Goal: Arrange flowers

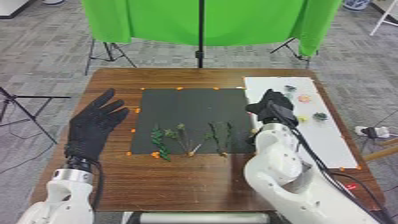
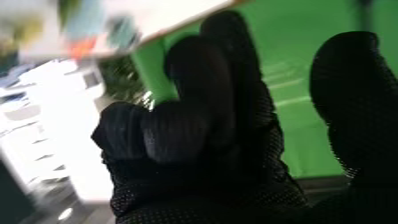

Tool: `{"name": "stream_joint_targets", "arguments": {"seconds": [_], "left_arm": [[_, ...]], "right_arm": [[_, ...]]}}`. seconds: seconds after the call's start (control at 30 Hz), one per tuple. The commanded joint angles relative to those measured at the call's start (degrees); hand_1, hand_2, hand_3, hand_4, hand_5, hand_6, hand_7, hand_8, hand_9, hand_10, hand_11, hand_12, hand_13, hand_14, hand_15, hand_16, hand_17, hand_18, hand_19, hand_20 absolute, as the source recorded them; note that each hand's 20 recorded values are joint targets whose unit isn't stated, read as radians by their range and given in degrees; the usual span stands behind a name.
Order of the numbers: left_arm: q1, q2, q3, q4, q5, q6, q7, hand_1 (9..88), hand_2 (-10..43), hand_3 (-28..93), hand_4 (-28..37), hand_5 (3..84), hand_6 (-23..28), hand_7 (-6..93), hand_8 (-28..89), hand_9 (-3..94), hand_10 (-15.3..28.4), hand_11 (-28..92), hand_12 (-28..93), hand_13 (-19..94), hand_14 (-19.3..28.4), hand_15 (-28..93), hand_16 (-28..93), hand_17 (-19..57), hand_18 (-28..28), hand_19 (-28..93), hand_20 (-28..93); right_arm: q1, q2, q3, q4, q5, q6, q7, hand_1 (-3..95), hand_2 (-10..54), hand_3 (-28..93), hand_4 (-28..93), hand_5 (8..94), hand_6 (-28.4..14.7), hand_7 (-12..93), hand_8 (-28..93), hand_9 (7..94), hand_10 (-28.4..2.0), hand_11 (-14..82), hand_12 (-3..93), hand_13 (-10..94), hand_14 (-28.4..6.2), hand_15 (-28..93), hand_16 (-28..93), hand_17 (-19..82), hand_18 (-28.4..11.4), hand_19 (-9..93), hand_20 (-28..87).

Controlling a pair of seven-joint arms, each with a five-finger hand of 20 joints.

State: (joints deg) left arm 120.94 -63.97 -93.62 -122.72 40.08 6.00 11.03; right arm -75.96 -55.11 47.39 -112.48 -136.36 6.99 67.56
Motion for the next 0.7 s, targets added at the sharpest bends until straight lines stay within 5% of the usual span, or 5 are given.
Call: {"name": "stream_joint_targets", "arguments": {"seconds": [0.03,0.1,0.53,0.7], "left_arm": [[-0.6,-0.01,-0.11,0.19,-0.16,-0.06,-0.46,24.7,5.8,79,-22.7,39.8,8.8,12.5,-9,36.7,20.1,24,12,27,27.9,53,-7,-8.0,28.4,53,14],[-0.9,0.48,0.05,0.31,-0.48,0.26,-0.32,24.8,5.8,79,-22.8,39.8,8.8,12.5,-9,36.6,20.1,24,12,27,27.9,53,-7,-8.0,28.4,53,14],[-3.5,0.91,1.02,1.13,-0.77,0.27,-0.47,24.7,5.7,79,-22.9,39.5,8.7,12.9,-9,36.5,20.1,24,12,27,28.0,53,-7,-8.0,28.4,53,14],[-3.7,0.57,1.48,1.33,-0.88,0.29,-0.62,24.7,5.7,79,-22.9,39.4,8.7,13.0,-9,36.5,20.1,24,12,27,28.0,53,-7,-8.0,28.4,53,14]], "right_arm": [[1.3,8.1,3.5,3.1,8.7,-1.2,-4.0,33.3,-8.6,78,-24,64.8,-6.7,16,-12,63.7,-21.0,47.7,17.4,57,-17.4,86,13,30,-28.2,93,57],[-0.3,7.9,4.8,3.4,10.2,-1.9,-4.8,32.6,-9.3,79,-25,56.5,-7.4,14,-12,55.3,-23.1,48.0,15.7,50,-18.8,88,10,28,-27.9,93,59],[6.9,7.9,-5.6,13.6,13.9,-6.7,-3.6,32.3,-9.5,78,-27,44.4,-3.1,14,-12,46.7,-24.9,48.5,14.8,44,-20.5,88,8,25,-28.4,93,56],[8.7,8.3,-11.6,16.5,8.4,1.2,-2.1,41.1,-9.5,78,-28,57.8,-0.1,18,-14,62.7,-18.1,43.3,16.1,58,-13.6,81,11,31,-27.7,93,54]]}}
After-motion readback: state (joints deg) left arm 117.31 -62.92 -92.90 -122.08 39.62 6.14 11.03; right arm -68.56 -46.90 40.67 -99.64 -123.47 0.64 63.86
